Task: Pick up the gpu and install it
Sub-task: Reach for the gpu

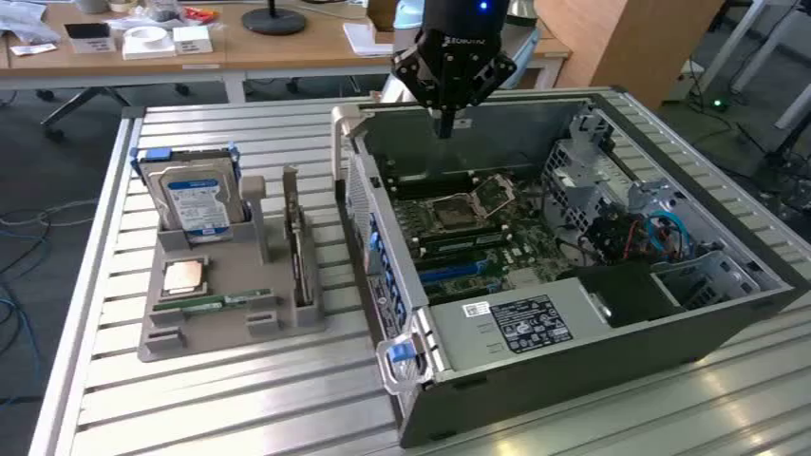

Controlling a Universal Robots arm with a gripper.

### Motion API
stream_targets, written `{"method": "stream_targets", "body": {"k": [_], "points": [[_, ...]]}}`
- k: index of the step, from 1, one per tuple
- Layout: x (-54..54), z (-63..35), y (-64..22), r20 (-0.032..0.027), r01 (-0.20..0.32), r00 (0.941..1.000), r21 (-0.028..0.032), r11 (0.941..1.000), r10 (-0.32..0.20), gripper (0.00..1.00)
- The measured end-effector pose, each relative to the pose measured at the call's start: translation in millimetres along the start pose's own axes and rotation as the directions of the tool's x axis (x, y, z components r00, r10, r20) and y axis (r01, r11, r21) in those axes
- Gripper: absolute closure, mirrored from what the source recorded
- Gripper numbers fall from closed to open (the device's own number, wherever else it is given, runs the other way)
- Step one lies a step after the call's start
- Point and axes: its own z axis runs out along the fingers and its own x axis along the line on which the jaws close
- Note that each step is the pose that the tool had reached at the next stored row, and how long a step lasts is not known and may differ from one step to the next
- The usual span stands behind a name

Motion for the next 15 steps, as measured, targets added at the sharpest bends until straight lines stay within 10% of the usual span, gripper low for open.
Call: {"method": "stream_targets", "body": {"k": [15], "points": [[3.5,-0.1,-0.3,0.0000,0.000,1.0000,0.0001,1.0000,0.000,0.89]]}}
